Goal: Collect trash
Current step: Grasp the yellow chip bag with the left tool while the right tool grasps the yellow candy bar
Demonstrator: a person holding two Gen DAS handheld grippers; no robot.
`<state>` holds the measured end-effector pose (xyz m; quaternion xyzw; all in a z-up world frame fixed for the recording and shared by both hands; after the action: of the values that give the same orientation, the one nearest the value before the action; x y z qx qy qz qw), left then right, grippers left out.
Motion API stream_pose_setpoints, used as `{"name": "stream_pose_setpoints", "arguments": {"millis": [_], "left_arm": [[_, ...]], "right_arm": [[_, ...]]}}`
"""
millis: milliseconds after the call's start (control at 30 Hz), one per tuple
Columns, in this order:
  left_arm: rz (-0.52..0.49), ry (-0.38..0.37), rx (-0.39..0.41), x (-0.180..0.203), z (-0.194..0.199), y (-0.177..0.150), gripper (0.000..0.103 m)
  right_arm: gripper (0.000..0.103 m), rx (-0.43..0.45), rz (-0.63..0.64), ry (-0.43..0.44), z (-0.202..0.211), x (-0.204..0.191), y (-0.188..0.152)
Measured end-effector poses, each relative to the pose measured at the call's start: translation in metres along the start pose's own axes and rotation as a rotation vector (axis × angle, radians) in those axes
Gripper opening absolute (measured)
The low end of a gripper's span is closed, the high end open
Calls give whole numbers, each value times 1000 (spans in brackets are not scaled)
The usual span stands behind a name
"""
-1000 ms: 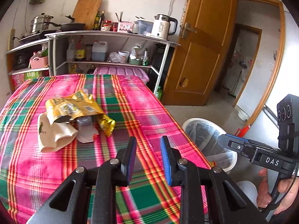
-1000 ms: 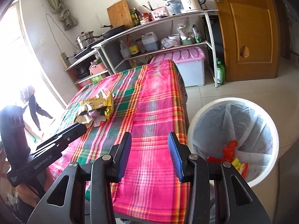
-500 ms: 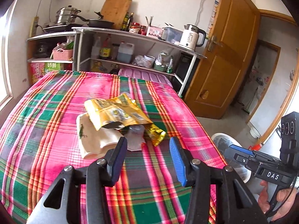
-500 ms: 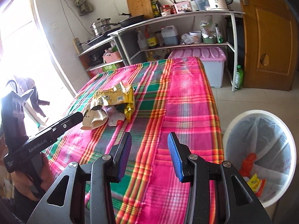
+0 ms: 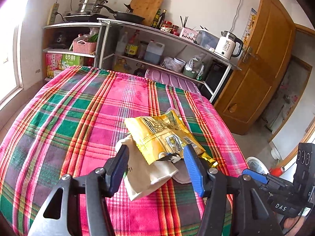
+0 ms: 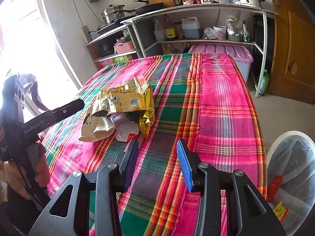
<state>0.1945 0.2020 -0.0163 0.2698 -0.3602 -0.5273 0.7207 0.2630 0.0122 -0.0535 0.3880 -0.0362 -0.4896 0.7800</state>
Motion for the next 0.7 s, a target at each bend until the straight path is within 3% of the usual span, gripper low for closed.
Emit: {"name": "stream_pose_setpoints", "arguments": {"millis": [400, 700], "left_arm": [[64, -48, -91, -5, -41, -1, 60], [97, -62, -114, 0, -50, -2, 60]], "right_arm": [[42, -50, 55, -6, -48, -8, 17], [42, -90, 54, 33, -69, -12, 20]]}}
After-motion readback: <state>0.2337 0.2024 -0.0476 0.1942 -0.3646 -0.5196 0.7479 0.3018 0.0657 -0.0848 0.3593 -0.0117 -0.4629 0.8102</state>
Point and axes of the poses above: each gripper's, at about its wrist camera, not at the fingertips, and z roughly against the way its jaws point, x to its right, y to its top, the point moved 6 cm from there along -z, roughly the way its jaws point, and after that the axes turned 6 degrees about -z, right-handed, at the moved point
